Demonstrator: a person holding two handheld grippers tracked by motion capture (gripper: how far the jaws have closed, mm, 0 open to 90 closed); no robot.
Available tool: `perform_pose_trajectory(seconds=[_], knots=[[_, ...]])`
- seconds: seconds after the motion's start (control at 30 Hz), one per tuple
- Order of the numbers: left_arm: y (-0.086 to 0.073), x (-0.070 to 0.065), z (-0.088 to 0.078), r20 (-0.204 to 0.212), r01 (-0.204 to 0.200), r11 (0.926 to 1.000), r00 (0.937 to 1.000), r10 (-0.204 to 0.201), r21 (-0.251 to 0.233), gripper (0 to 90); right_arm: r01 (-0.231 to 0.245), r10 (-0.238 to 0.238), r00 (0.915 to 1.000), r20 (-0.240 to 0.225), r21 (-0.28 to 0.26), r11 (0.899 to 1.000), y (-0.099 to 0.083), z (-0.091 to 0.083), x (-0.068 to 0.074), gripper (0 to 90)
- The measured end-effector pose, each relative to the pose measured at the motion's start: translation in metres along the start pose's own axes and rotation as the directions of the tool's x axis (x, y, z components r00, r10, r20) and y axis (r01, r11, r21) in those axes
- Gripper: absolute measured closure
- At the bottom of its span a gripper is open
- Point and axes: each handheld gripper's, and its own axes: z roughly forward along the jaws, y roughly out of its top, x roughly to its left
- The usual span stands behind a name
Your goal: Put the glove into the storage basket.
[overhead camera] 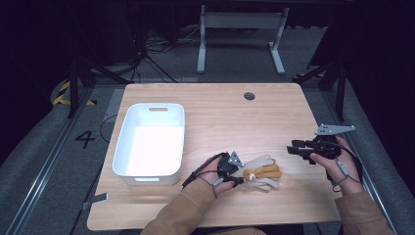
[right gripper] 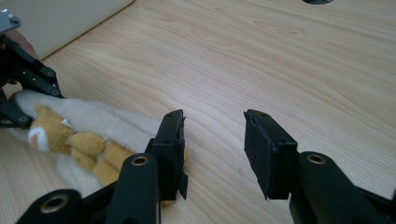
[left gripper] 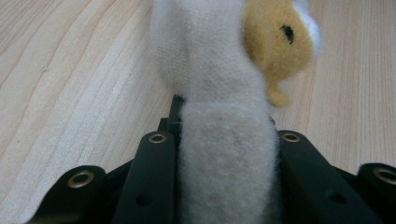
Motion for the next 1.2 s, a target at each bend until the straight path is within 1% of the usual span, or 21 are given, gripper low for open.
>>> perform_pose_trajectory(seconds=[0.03, 0.1, 0.17, 0.27, 0.3, 0.37, 0.47, 0.6, 0.63, 0.8, 0.87, 0.9, 0.97, 1.03, 1.2], knots=[[0.001, 0.0, -0.001, -0.004, -0.001, 1.0, 1.0, 0.001, 0.008, 71.3, -0.002, 0.002, 1.0, 0.002, 0.001, 1.0, 0.0, 0.0, 0.0, 59.2], [0.002, -0.001, -0.002, -0.012, 0.013, 0.9998, 0.9998, -0.013, 0.015, 71.7, 0.0, 0.0, 1.0, 0.002, -0.004, 1.0, 0.0, -0.001, -0.001, 59.5], [0.003, -0.001, -0.002, -0.017, 0.013, 0.9998, 0.9998, -0.013, 0.012, 71.8, -0.006, 0.006, 1.0, 0.0, -0.004, 1.0, 0.0, -0.001, -0.001, 59.5], [0.004, -0.002, -0.003, -0.014, 0.019, 0.9998, 0.9997, -0.019, 0.009, 72.1, -0.019, 0.019, 0.9998, -0.005, -0.008, 1.0, 0.0, -0.001, -0.001, 60.0], [0.004, -0.002, -0.004, -0.005, 0.032, 0.9994, 0.9995, -0.032, 0.011, 72.2, -0.02, 0.02, 0.9998, -0.006, -0.011, 1.0, 0.0, -0.002, -0.001, 60.3], [0.005, -0.002, -0.005, -0.004, 0.026, 0.9996, 0.9996, -0.026, 0.004, 72.1, -0.021, 0.021, 0.9998, -0.006, -0.014, 1.0, 0.0, -0.002, -0.001, 60.4], [0.006, -0.004, -0.007, 0.003, 0.034, 0.9994, 0.9994, -0.034, -0.005, 72.1, -0.024, 0.024, 0.9997, -0.004, -0.009, 1.0, 0.0, -0.002, -0.002, 60.5], [0.009, -0.007, -0.012, 0.002, 0.043, 0.9989, 0.9991, -0.043, -0.018, 72.0, -0.025, 0.025, 0.9997, -0.006, -0.009, 1.0, 0.0, -0.002, -0.002, 60.5], [0.01, -0.008, -0.015, 0.008, 0.045, 0.9988, 0.999, -0.045, -0.02, 72.0, -0.027, 0.027, 0.9996, -0.007, -0.008, 1.0, 0.0, -0.002, -0.002, 60.6], [0.014, -0.008, -0.022, 0.009, 0.042, 0.9988, 0.9991, -0.042, -0.027, 72.0, -0.031, 0.031, 0.9995, -0.006, -0.004, 1.0, 0.0, -0.002, -0.002, 60.7], [0.014, -0.009, -0.025, 0.011, 0.049, 0.9983, 0.9988, -0.049, -0.031, 71.9, -0.031, 0.031, 0.9995, -0.008, -0.004, 1.0, 0.0, -0.002, -0.002, 60.7], [0.015, -0.009, -0.028, 0.012, 0.055, 0.9976, 0.9984, -0.055, -0.041, 71.9, -0.034, 0.033, 0.9994, -0.008, -0.003, 0.999, 0.0, -0.002, -0.002, 60.6], [0.015, -0.009, -0.03, 0.012, 0.059, 0.9975, 0.9982, -0.058, -0.039, 71.9, -0.034, 0.034, 0.9994, -0.008, -0.001, 0.999, 0.0, -0.002, -0.002, 60.6], [0.016, -0.01, -0.036, 0.006, 0.065, 0.9968, 0.9979, -0.065, -0.046, 71.9, -0.034, 0.034, 0.9994, -0.009, -0.001, 0.999, 0.0, -0.002, -0.003, 60.6], [0.018, -0.009, -0.043, -0.009, 0.074, 0.9956, 0.9971, -0.075, -0.057, 71.9, -0.043, 0.043, 0.999, -0.007, 0.002, 0.999, -0.001, -0.001, -0.005, 60.6]])
